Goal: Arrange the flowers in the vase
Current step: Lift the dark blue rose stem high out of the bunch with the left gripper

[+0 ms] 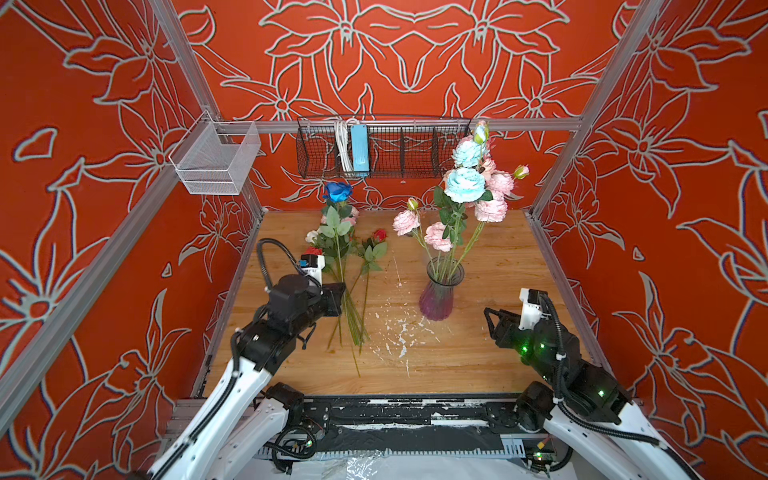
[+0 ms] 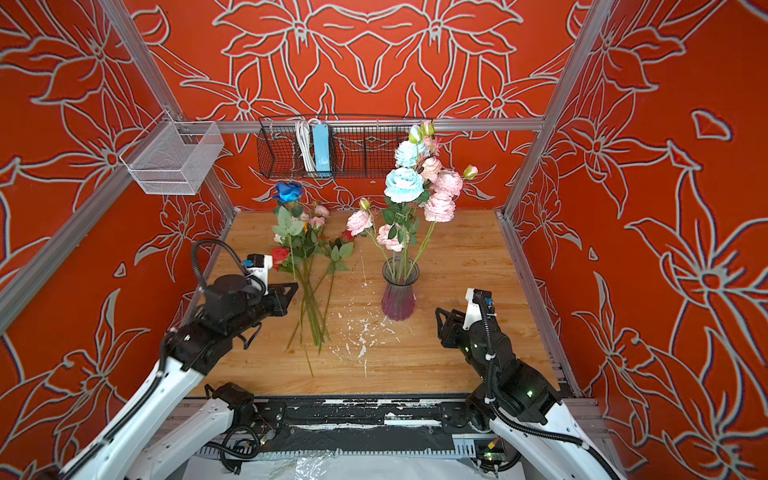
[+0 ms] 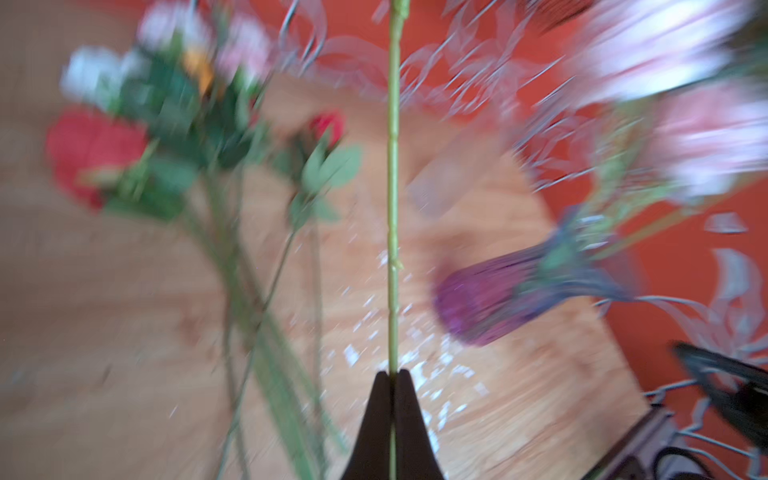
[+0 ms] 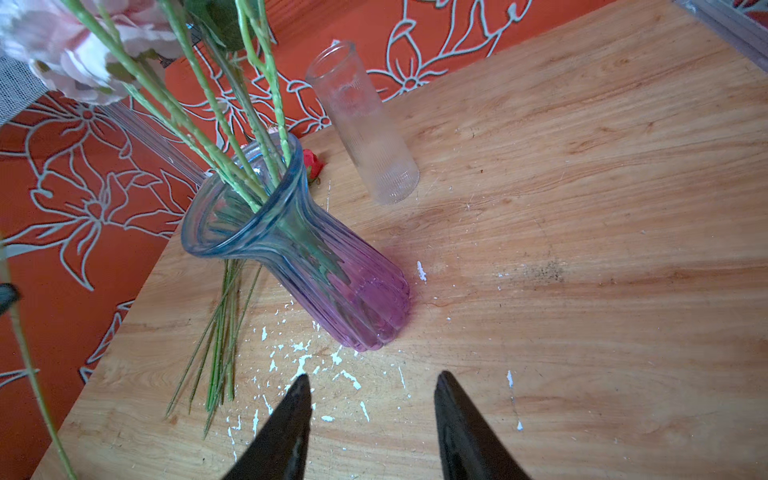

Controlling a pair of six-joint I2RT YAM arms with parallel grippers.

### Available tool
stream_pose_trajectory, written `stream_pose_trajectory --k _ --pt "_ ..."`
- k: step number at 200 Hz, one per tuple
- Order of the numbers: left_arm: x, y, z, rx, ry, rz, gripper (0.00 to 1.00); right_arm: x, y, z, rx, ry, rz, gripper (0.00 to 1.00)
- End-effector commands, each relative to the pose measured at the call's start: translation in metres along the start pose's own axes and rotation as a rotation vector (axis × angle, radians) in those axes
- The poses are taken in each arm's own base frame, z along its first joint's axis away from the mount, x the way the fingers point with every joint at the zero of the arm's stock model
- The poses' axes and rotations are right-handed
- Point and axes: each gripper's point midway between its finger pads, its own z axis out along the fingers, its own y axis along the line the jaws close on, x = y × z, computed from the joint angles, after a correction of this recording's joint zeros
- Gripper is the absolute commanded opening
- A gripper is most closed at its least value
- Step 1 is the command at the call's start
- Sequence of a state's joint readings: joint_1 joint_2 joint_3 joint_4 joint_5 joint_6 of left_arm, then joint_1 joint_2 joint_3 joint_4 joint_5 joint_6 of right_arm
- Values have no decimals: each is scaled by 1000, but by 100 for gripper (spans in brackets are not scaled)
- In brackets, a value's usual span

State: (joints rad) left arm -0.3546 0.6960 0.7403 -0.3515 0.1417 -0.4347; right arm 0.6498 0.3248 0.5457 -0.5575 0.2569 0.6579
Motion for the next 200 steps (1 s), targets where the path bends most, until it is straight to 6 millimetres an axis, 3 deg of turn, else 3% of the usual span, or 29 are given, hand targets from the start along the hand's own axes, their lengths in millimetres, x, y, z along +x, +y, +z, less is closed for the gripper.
stream_pose_trajectory --k 1,26,56,103,107,122,162,200 --pt "-52 -47 -34 197 -287 71 0 -3 1 -5 -3 -3 10 50" --pt "-78 -84 -56 313 -393 146 0 -2 -5 -4 18 -18 22 50" --pt "-102 -134 -60 431 -466 255 0 -5 -10 -1 42 -53 28 50" --pt "-131 -229 -51 572 -611 434 0 -20 -9 -2 58 -109 24 50" --pt "-128 -237 -38 573 -597 450 0 -21 -9 -2 60 -114 25 50" --pt "-135 -260 -32 603 -636 485 0 -24 -8 -1 62 -125 21 50" --pt "-153 -296 -17 632 -712 533 0 -27 -7 -1 67 -126 3 50" --pt "-162 -317 -5 642 -691 584 0 -27 -8 0 78 -130 -13 50"
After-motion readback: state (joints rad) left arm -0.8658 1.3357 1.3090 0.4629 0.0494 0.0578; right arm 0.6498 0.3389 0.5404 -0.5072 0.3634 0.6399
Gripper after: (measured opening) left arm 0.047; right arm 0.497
